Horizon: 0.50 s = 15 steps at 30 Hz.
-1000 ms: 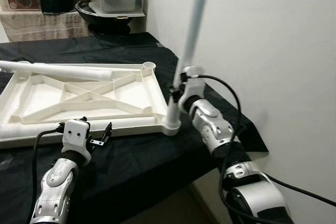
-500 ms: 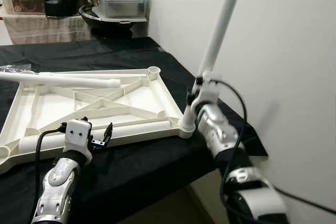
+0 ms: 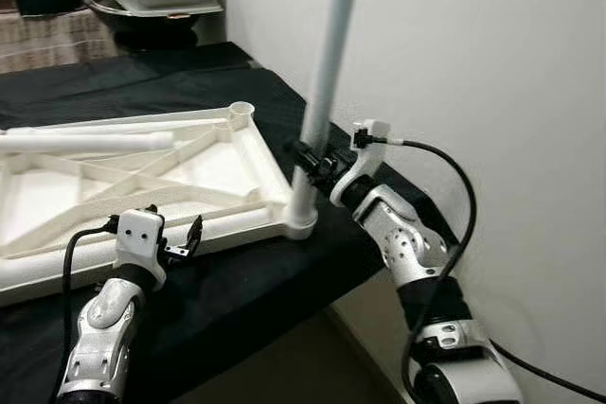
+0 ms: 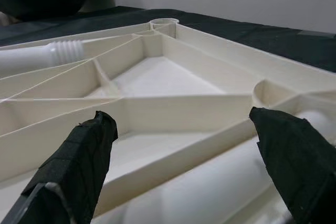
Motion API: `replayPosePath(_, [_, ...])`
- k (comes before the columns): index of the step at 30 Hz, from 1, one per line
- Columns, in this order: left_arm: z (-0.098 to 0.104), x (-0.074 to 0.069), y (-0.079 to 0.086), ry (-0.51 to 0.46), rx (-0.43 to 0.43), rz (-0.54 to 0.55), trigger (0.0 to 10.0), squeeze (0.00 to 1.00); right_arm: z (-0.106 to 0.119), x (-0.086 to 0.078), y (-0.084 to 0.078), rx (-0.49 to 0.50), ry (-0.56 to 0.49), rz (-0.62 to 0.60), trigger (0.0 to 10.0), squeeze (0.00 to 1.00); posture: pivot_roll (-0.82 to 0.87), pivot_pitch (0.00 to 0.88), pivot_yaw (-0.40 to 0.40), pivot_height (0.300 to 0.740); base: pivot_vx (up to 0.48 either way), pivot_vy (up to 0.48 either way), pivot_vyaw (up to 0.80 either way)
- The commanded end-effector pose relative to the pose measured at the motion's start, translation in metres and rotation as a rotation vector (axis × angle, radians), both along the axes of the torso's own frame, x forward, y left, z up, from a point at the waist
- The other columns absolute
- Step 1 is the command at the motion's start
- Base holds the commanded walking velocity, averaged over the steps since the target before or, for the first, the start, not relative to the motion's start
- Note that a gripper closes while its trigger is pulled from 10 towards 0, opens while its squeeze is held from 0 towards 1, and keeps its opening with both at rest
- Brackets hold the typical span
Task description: Building children table
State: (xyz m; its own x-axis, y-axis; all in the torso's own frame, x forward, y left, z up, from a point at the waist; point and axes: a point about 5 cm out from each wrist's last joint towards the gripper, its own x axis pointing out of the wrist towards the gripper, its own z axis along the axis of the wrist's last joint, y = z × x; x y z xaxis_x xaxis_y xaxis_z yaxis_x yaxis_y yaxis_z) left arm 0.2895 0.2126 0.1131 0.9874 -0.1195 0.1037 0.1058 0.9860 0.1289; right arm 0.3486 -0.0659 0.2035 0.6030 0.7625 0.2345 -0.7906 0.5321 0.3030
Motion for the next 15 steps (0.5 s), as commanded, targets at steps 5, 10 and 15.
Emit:
replayPosePath(5, [-0.001,0.001,-0.001,0.004,0.014,-0.014,10.0,0.0,-0.003,-0.011,0.02,-0.043,-0.049,0.193,10.0,0.0,0.07,0.0,-0.136,0.74,0.0,0.0,0.0])
replayPosePath(10, [-0.001,-0.001,0.001,0.004,0.015,-0.012,10.0,0.0,-0.01,-0.015,0.034,-0.101,-0.066,0.302,10.0,0.0,0.09,0.0,-0.152,0.74,0.0,0.0,0.0])
replayPosePath(15, [-0.001,-0.003,0.003,0.002,0.014,-0.004,10.0,0.0,-0.007,-0.003,0.044,-0.188,-0.102,0.299,10.0,0.0,0.1,0.0,-0.167,0.74,0.0,0.0,0.0])
